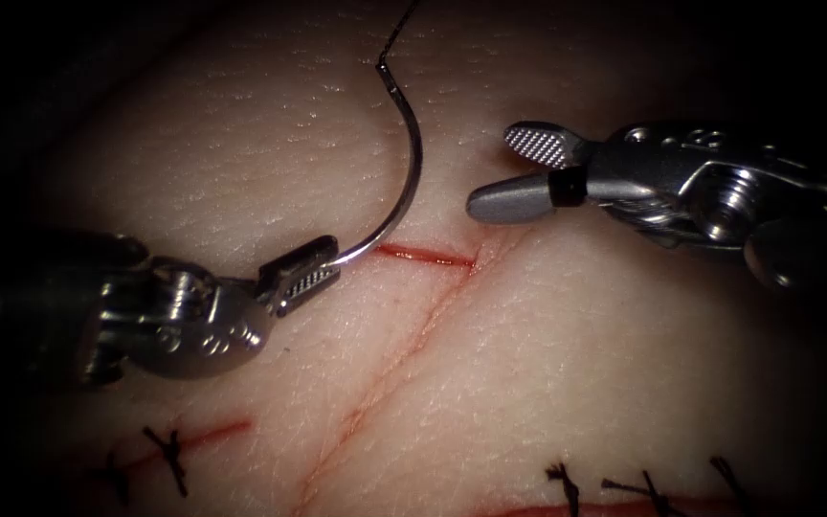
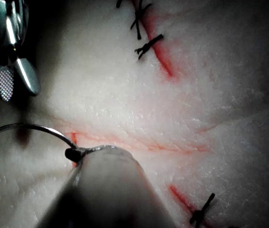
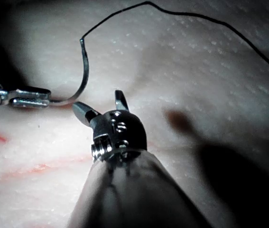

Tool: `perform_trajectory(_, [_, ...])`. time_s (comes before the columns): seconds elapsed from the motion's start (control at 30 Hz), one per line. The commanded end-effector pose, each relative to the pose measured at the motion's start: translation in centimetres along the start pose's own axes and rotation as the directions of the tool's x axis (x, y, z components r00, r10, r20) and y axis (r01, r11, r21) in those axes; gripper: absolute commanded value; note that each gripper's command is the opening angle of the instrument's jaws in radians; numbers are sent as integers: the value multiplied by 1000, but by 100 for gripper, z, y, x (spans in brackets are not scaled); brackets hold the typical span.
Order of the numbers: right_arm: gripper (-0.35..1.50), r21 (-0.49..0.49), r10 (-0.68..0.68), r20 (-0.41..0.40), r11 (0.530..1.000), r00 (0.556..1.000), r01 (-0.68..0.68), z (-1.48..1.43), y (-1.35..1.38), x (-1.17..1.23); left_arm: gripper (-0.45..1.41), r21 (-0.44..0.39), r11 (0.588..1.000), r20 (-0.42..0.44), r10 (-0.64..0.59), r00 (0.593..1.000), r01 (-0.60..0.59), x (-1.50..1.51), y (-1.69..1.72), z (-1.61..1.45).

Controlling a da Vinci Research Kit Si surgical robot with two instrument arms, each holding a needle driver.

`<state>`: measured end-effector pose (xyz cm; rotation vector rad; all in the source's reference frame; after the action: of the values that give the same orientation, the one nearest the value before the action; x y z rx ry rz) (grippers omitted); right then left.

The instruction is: Wound Closure

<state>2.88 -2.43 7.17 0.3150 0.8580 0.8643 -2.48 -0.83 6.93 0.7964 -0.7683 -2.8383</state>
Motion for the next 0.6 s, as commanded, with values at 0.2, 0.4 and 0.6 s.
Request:
perform_trajectory(0.2, [101, -17, -24, -33, 1000, 999, 24, 24, -24, 3, -45, 2, 1000, -2, -6, 1000, 6, 6, 5, 7])
perform_trajectory(0.4, [96, -55, -52, -72, 997, 996, 48, 35, -33, 10, -45, 3, 1000, 5, -10, 1000, 10, 11, 6, 7])
perform_trajectory(0.6, [91, -109, -84, -96, 991, 992, 74, 41, -37, 12, -45, 11, 1000, 3, -13, 1000, 13, 11, 7, 5])
